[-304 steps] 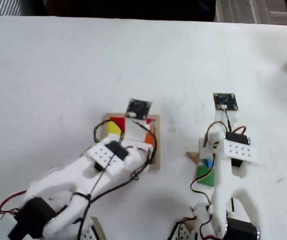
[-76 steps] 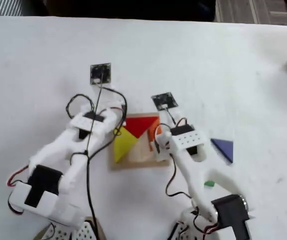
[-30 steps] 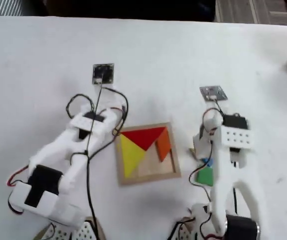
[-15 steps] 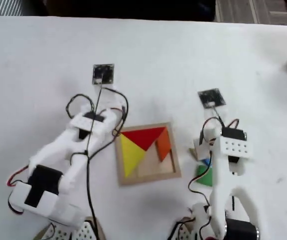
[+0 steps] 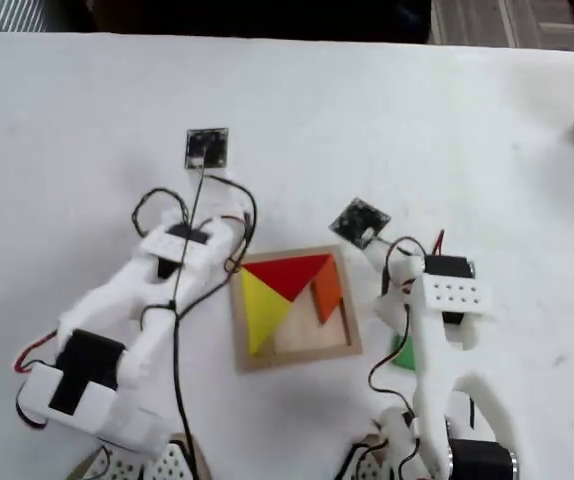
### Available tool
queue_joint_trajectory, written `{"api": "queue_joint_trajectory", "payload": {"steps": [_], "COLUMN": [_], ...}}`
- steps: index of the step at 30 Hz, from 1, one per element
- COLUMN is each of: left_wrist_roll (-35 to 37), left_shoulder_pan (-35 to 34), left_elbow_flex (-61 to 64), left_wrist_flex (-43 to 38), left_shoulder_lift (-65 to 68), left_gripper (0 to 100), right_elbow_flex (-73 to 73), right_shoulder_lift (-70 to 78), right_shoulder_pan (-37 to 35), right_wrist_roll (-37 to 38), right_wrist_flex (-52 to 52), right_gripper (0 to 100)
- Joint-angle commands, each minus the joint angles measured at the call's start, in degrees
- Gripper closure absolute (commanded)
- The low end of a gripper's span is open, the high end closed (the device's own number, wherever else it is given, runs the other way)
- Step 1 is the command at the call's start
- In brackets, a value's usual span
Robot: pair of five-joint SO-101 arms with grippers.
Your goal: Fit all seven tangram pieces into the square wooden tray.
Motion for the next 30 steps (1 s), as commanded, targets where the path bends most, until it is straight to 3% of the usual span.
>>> {"api": "queue_joint_trajectory", "payload": {"steps": [1,9,20,22,27,30], "left_wrist_roll": [-0.7,-0.7,-0.7,-0.7,-0.7,-0.7], "left_shoulder_pan": [0.3,0.3,0.3,0.3,0.3,0.4], "left_elbow_flex": [-0.1,-0.1,-0.1,-0.1,-0.1,-0.1], "left_wrist_flex": [0.4,0.4,0.4,0.4,0.4,0.4], "left_shoulder_lift": [-0.7,-0.7,-0.7,-0.7,-0.7,-0.7], "left_gripper": [98,98,98,98,98,98], "right_elbow_flex": [-0.4,-8.3,-10.5,-10.5,-10.5,-10.5], "right_shoulder_lift": [3.2,19.0,20.4,20.4,20.4,20.4], "right_shoulder_pan": [-0.7,-0.4,-0.4,-0.4,-0.4,-0.2], "right_wrist_roll": [3.3,3.7,3.7,3.7,3.6,3.5], "right_wrist_flex": [0.5,-1.0,-3.0,-3.1,-3.2,-4.2], "right_gripper": [76.9,76.9,76.9,80.0,98.5,96.7]}}
